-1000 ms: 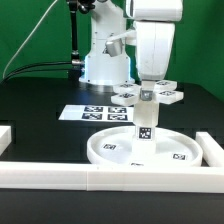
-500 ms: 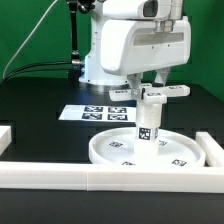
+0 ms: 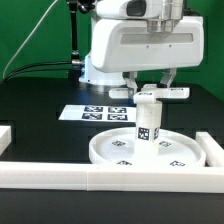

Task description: Assemble round table

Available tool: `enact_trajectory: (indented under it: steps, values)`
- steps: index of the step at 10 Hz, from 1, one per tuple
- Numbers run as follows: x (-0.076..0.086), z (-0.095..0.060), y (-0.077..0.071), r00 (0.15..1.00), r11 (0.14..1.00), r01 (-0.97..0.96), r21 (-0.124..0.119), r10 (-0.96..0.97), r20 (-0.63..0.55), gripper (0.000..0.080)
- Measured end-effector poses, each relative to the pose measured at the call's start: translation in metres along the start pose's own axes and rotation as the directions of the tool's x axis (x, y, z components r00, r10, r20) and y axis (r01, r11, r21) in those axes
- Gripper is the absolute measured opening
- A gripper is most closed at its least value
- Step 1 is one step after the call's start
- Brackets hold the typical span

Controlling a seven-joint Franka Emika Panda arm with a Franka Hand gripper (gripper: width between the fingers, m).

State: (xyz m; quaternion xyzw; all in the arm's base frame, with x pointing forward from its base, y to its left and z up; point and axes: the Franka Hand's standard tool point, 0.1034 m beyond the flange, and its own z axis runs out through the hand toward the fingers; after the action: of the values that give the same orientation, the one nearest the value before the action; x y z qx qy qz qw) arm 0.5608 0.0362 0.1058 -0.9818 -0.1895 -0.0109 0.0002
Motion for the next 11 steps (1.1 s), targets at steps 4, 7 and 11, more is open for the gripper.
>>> enact_trajectory:
  steps: [4, 7, 11]
  values:
    - [0.0009, 0.001, -0.0034, 0.823, 0.823, -0.567, 0.035, 0.567, -0.017, 0.0446]
    - [0.0011, 0.0009, -0.0032, 0.655, 0.654, -0.754, 0.055, 0.755, -0.004, 0.0446]
    - [0.0006, 0.0016, -0.0029, 0.396, 0.393, -0.916, 0.073, 0.918, 0.026, 0.0446]
